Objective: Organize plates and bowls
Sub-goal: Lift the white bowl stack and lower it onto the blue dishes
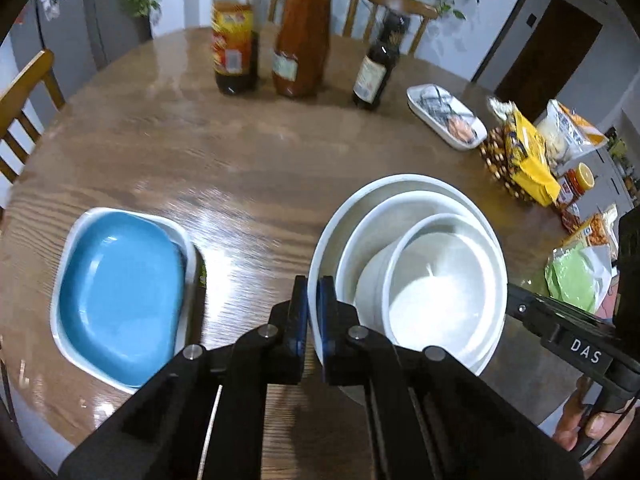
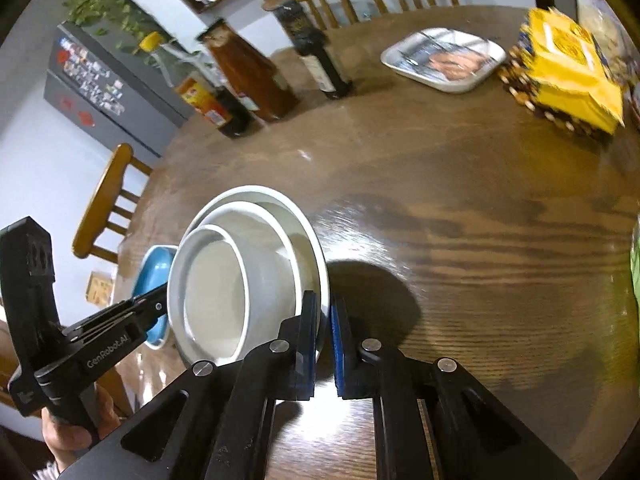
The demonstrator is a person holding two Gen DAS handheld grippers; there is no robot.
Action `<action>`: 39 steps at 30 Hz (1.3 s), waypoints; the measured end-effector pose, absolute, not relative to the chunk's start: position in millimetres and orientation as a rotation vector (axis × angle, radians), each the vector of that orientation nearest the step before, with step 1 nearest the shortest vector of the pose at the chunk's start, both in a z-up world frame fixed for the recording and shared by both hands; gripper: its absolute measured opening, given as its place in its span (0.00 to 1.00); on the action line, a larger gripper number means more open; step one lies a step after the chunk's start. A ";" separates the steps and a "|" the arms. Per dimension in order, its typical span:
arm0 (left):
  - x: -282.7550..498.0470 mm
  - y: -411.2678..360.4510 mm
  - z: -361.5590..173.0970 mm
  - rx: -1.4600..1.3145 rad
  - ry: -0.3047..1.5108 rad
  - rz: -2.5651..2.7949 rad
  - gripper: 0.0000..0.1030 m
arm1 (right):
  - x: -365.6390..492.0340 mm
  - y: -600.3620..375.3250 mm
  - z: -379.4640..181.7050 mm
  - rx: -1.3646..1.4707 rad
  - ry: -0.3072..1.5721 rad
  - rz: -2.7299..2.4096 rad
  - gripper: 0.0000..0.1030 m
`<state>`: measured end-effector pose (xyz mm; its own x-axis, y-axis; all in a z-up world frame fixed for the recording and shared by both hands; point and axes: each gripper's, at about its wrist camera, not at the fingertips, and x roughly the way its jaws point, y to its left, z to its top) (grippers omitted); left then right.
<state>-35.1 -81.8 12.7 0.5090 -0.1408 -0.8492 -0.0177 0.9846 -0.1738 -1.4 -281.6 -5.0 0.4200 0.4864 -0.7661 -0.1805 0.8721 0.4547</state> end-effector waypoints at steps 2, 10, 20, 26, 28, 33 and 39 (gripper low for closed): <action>-39.1 -66.6 21.2 -0.183 1.017 -0.053 0.02 | -0.4 -269.0 2.4 0.317 1.053 0.453 0.11; -58.9 0.7 39.5 -0.208 0.984 0.067 0.02 | 5.2 -198.7 15.4 0.270 1.056 0.568 0.11; -74.0 81.1 28.5 -0.228 1.063 0.205 0.02 | 6.1 -96.3 -1.1 0.190 1.171 0.680 0.11; -63.1 107.3 -0.4 -0.273 1.160 0.197 0.03 | 11.6 -72.8 -28.1 0.183 1.273 0.652 0.11; -56.1 106.7 -1.5 -0.256 1.155 0.180 0.03 | 16.0 -72.8 -30.7 0.193 1.276 0.628 0.11; -32.3 104.1 -3.7 -0.229 1.150 0.127 0.03 | 30.5 -79.9 -27.0 0.207 1.248 0.564 0.11; 0.5 86.9 -2.4 -0.168 1.115 0.069 0.03 | 51.7 -96.5 -21.0 0.211 1.184 0.452 0.11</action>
